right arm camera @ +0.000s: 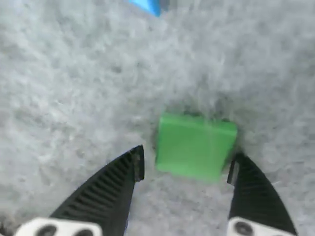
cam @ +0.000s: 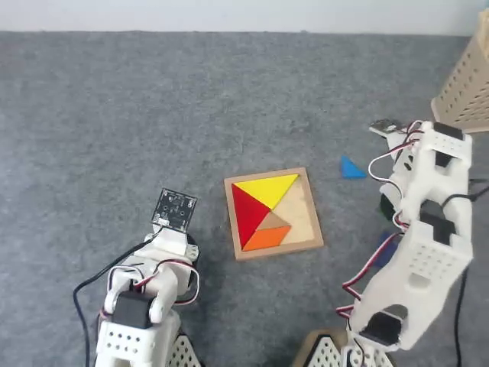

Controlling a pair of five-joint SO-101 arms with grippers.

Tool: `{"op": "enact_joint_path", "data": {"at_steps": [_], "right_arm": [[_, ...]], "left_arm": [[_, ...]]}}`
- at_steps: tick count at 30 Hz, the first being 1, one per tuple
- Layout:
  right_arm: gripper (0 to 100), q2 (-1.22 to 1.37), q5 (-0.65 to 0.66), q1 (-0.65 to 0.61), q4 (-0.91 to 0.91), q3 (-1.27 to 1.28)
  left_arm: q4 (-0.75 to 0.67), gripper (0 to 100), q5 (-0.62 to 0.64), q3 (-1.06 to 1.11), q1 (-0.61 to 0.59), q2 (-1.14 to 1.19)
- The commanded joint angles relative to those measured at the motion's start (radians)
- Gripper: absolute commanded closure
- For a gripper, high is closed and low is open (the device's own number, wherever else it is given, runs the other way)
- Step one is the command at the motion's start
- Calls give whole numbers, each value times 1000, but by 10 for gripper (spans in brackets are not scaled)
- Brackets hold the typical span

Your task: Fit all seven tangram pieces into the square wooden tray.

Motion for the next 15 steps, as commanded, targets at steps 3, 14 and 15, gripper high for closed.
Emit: {"op": "enact_joint_path", "data": {"at_steps": [3, 14, 15], "right_arm": [[767, 50, 11, -7, -35, -37], [991, -91, -155, -13, -2, -57], [991, -128, -167, -19, 13, -57]], "left_arm": [[6, 988, 9, -18, -6, -20], [6, 988, 9, -18, -6, -20], [6, 988, 9, -18, -6, -20]]}}
